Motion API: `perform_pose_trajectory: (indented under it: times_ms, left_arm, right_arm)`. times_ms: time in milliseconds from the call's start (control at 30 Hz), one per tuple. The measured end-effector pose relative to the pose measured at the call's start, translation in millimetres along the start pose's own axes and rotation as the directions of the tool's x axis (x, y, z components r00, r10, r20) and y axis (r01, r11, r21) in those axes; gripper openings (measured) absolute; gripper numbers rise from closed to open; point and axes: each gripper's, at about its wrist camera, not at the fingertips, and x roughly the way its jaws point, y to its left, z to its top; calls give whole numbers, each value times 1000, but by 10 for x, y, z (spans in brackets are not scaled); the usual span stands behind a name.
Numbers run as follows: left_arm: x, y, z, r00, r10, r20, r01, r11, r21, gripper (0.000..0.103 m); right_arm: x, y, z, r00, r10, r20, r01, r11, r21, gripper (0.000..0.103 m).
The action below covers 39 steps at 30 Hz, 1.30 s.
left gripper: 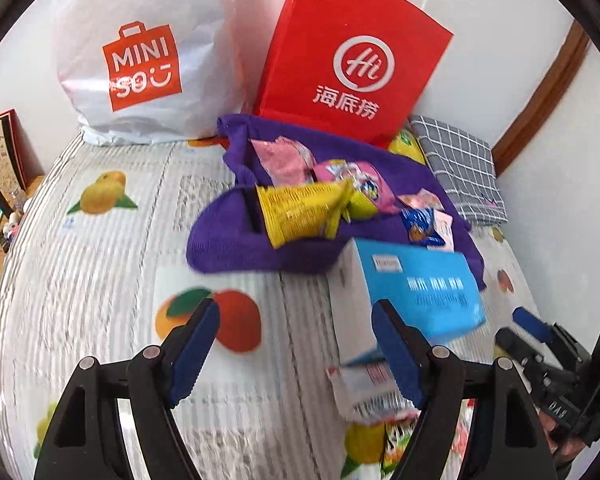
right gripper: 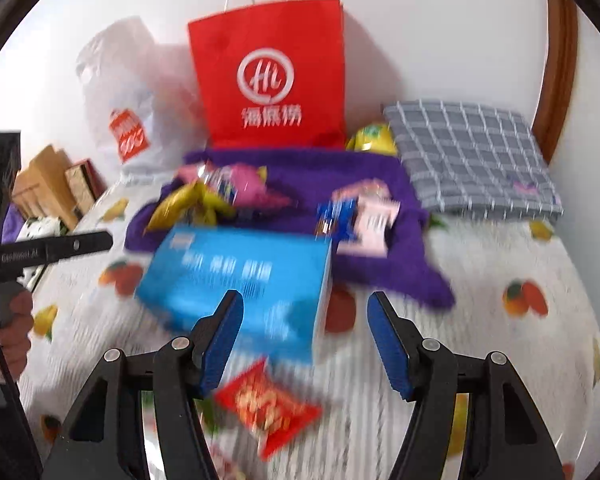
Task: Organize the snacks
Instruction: 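Open the right tool over the towel while the left tool releases the yellow bag onto it, then grasp the red wrapped packet with the right tool while the left tool grasps the white printed packet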
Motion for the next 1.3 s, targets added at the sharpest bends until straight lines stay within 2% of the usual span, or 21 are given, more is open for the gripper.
perform_pose_trajectory:
  times_ms: [167, 300, 567, 633, 767, 800, 867, 1000, 1133, 1233, 1300]
  left_arm:
    - [-76, -40, -225, 1000, -5, -11, 5, 1000, 24, 77]
    - [-138, -11, -382, 1000, -4, -17, 5, 999, 34, 77]
    - [-224, 149, -509, 1000, -15, -23, 14, 1000, -15, 77]
    - [-246, 193, -526, 1000, -20, -21, 19, 999, -27, 77]
    - [-263, 244, -547, 999, -24, -26, 22, 999, -45, 77]
    - [-265, 252, -552, 999, -23, -26, 21, 999, -48, 77]
    - [-267, 264, -565, 999, -27, -24, 26, 998, -58, 77]
    - [-230, 193, -606, 998, -54, -30, 52, 997, -59, 77]
    - [-134, 14, -618, 996, -73, -48, 72, 997, -33, 77]
    - [-22, -141, -587, 995, -76, -67, 75, 997, -12, 77]
    - [66, -231, -552, 993, -79, -85, 79, 997, -9, 77]
  right_arm:
    - [-3, 33, -260, 998, 28, -49, -29, 999, -33, 65]
    - [59, 47, -423, 993, 53, -107, -64, 992, -105, 65]
    - [293, 91, -371, 984, 68, -166, -98, 978, -182, 65]
    - [380, 101, -346, 980, 92, -177, -126, 973, -194, 65]
    - [577, 96, -362, 957, 172, -233, -215, 960, -176, 65]
    - [590, 95, -380, 958, 171, -232, -215, 960, -179, 64]
    - [544, 100, -406, 969, 137, -206, -180, 962, -207, 40]
    - [391, -40, -450, 975, 139, -172, -166, 974, -153, 40]
    - [210, -227, -534, 995, 39, -91, -48, 994, -101, 40]
    - [170, -413, -611, 997, -27, -69, 26, 1000, -16, 41]
    - [170, -494, -648, 997, -42, -61, 44, 999, 26, 41]
